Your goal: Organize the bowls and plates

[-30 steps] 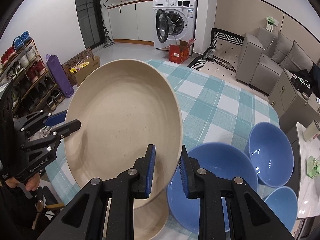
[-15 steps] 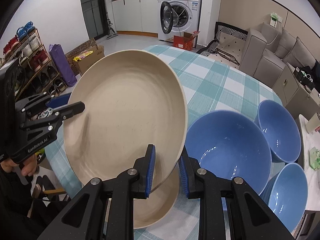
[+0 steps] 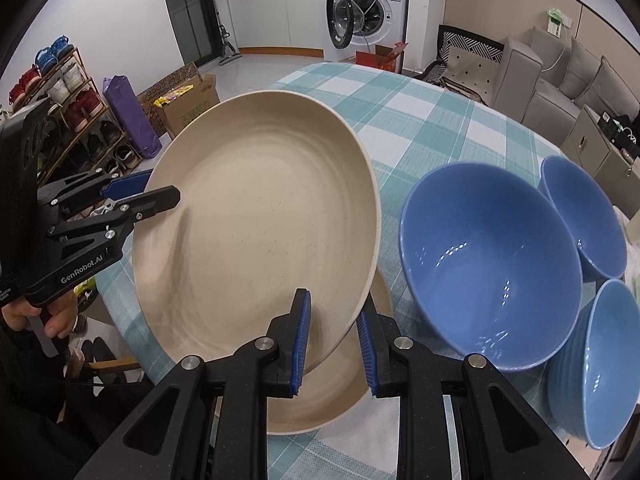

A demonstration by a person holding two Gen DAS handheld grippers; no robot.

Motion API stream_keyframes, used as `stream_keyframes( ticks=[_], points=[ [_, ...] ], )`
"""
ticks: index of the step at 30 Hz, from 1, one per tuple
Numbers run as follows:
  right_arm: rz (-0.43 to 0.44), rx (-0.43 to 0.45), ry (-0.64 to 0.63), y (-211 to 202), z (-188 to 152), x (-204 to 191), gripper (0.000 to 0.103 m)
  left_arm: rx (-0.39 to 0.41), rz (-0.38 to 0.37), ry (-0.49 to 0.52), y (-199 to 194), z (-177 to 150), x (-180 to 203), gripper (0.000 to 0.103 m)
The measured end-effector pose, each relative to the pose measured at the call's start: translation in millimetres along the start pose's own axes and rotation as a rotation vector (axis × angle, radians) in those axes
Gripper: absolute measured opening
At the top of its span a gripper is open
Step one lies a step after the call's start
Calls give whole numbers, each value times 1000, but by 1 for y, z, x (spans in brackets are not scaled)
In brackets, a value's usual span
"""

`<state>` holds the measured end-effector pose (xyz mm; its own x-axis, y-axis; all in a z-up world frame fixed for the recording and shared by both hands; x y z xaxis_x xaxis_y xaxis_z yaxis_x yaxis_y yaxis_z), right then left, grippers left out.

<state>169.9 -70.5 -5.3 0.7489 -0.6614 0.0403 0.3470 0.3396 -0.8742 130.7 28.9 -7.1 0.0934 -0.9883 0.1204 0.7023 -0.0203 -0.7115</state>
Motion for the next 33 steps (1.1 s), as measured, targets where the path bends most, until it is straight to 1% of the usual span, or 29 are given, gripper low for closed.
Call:
stream_keyframes(
  ticks=[4,10,21,33],
  points=[
    [12,-16,13,6,-7,-1,23,-17,-7,6,2,-7,1,27],
    [6,-40,18,12,-16,0,23,-49,-10,21,10,-16,4,27],
    [-2,-95,16,26,-33,1,23,-73,-19,43,17,-21,11,28],
    [-21,-129,13,25,-40,5,23,-96,-23,70,23,-25,19,29]
  ],
)
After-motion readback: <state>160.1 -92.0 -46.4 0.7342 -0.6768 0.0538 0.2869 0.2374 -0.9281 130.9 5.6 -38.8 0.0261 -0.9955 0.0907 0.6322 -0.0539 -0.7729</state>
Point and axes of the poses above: each gripper's, at about its wrist camera, not at the fingertips, and y roughly the way its jaws point, x to its right, z to its top, the point moved 5 cm from there along y, roughly the way its jaws point, and after that the axes turned 9 degrees about -y, right-handed, at the moved point
